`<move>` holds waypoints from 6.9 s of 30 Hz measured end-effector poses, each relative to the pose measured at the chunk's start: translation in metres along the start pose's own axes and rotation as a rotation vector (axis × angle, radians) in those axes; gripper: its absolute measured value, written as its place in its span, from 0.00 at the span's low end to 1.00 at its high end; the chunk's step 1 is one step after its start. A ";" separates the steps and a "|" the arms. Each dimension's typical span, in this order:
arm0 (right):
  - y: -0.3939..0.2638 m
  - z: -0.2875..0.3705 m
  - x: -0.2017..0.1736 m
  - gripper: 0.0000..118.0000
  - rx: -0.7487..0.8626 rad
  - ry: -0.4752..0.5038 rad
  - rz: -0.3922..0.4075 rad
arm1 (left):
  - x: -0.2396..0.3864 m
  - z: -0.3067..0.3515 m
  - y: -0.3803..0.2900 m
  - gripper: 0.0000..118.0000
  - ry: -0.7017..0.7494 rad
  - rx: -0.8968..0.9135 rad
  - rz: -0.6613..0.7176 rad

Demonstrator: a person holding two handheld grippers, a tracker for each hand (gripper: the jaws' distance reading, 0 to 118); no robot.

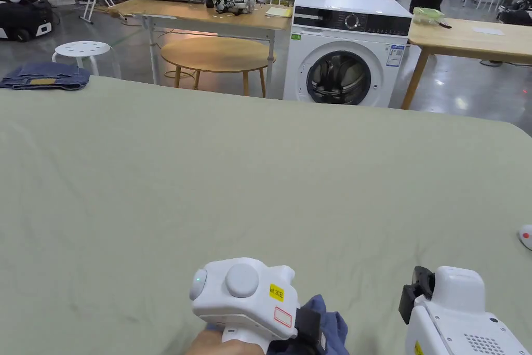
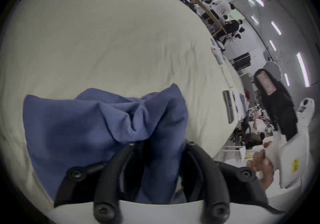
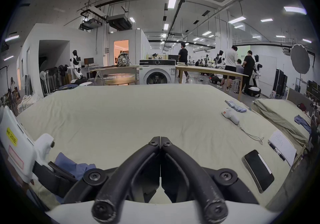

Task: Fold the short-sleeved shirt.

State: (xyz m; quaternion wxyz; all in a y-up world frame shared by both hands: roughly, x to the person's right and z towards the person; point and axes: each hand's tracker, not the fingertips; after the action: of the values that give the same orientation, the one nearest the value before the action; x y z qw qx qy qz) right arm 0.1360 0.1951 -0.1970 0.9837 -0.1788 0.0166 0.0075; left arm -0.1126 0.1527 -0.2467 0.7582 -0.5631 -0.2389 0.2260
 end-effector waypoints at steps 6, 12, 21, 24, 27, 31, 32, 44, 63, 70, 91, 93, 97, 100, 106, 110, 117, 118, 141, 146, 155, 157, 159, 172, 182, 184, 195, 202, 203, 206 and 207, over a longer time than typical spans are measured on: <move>0.000 0.003 0.003 0.00 0.000 -0.004 -0.001 | -0.007 0.039 -0.001 0.30 -0.157 0.094 0.019; -0.002 0.004 0.004 0.00 -0.005 -0.005 -0.010 | -0.028 0.025 0.008 0.05 -0.109 0.110 0.056; -0.007 0.002 0.007 0.00 -0.020 -0.008 -0.020 | -0.031 -0.061 -0.002 0.03 -0.186 0.012 0.119; -0.007 0.002 0.008 0.00 -0.023 -0.011 -0.024 | -0.030 -0.072 -0.004 0.00 -0.134 0.047 0.089; -0.006 0.002 0.009 0.00 -0.022 -0.012 -0.028 | -0.027 -0.070 -0.007 0.00 -0.131 0.053 0.094; -0.003 0.003 0.010 0.00 -0.011 -0.010 -0.028 | -0.021 -0.047 -0.005 0.00 -0.127 0.061 0.056; -0.001 0.003 0.009 0.00 -0.004 -0.009 -0.027 | -0.020 -0.034 -0.004 0.00 -0.116 0.088 0.030; 0.026 -0.002 -0.014 0.00 0.116 0.015 -0.015 | -0.027 0.118 -0.018 0.00 0.423 0.788 -0.312; 0.047 0.017 -0.033 0.00 0.253 0.027 0.006 | -0.037 0.163 -0.049 0.00 0.659 1.178 -0.285; -0.008 0.033 -0.049 0.00 -0.012 0.153 0.042 | -0.051 0.175 -0.064 0.00 0.656 1.145 -0.292; -0.091 -0.041 -0.095 0.00 -0.352 0.113 0.119 | -0.103 0.135 -0.101 0.00 0.397 0.753 -0.085; -0.091 -0.039 -0.094 0.00 -0.356 0.118 0.123 | -0.116 0.127 -0.088 0.00 0.263 0.645 -0.028; -0.089 -0.038 -0.093 0.00 -0.367 0.127 0.119 | -0.146 0.110 -0.062 0.13 0.036 0.473 0.097; -0.088 -0.037 -0.091 0.00 -0.373 0.135 0.114 | -0.154 0.098 -0.045 0.27 -0.094 0.369 0.128; -0.088 -0.038 -0.088 0.00 -0.376 0.144 0.103 | -0.169 0.063 -0.026 0.65 -0.368 0.204 0.203; -0.088 -0.038 -0.087 0.00 -0.376 0.148 0.101 | -0.180 0.023 -0.017 0.67 -0.413 0.076 0.240; -0.088 -0.037 -0.085 0.00 -0.378 0.154 0.088 | -0.160 0.012 -0.026 0.28 -0.423 0.068 0.266; -0.088 -0.037 -0.085 0.00 -0.377 0.156 0.087 | -0.168 0.014 -0.021 0.25 -0.433 0.072 0.276; -0.021 -0.022 -0.109 0.00 -0.122 0.208 0.092 | -0.201 0.141 -0.025 0.15 -0.367 0.221 0.248; -0.005 -0.020 -0.119 0.00 -0.023 0.219 0.078 | -0.243 0.217 -0.027 0.15 -0.241 0.289 0.235; 0.006 -0.013 -0.124 0.00 0.128 0.197 0.052 | -0.339 0.342 -0.038 0.15 -0.079 0.336 0.356; 0.007 -0.014 -0.125 0.00 0.123 0.194 0.055 | -0.358 0.365 -0.041 0.15 -0.048 0.337 0.385; 0.007 -0.014 -0.125 0.00 0.119 0.192 0.054 | -0.376 0.387 -0.044 0.15 -0.001 0.342 0.415; 0.002 -0.026 -0.134 0.00 0.065 0.181 0.084 | -0.415 0.463 -0.040 0.18 0.304 0.288 0.444; 0.005 -0.027 -0.136 0.00 0.061 0.198 0.098 | -0.387 0.465 -0.032 0.36 0.802 0.251 0.355; 0.005 -0.026 -0.136 0.00 0.064 0.200 0.103 | -0.378 0.467 -0.029 0.36 0.890 0.293 0.317; 0.001 -0.026 -0.123 0.00 0.063 0.186 0.070 | -0.367 0.416 -0.041 0.35 0.755 0.470 0.242; 0.004 -0.030 -0.113 0.00 0.062 0.158 0.069 | -0.319 0.344 -0.043 0.03 0.725 0.603 0.133; 0.005 -0.031 -0.111 0.00 0.062 0.149 0.071 | -0.308 0.333 -0.042 0.02 0.715 0.628 0.109; 0.006 -0.032 -0.102 0.00 0.063 0.133 0.068 | -0.259 0.302 -0.044 0.01 0.707 0.687 0.015; 0.007 -0.033 -0.100 0.00 0.062 0.130 0.067 | -0.247 0.292 -0.043 0.01 0.693 0.697 0.005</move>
State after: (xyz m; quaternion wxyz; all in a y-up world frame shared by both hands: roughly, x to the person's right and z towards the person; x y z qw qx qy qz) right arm 0.0351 0.1893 -0.2263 0.9848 -0.1475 0.0867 0.0280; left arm -0.4831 0.2082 -0.1580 0.9359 -0.3183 0.1185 0.0936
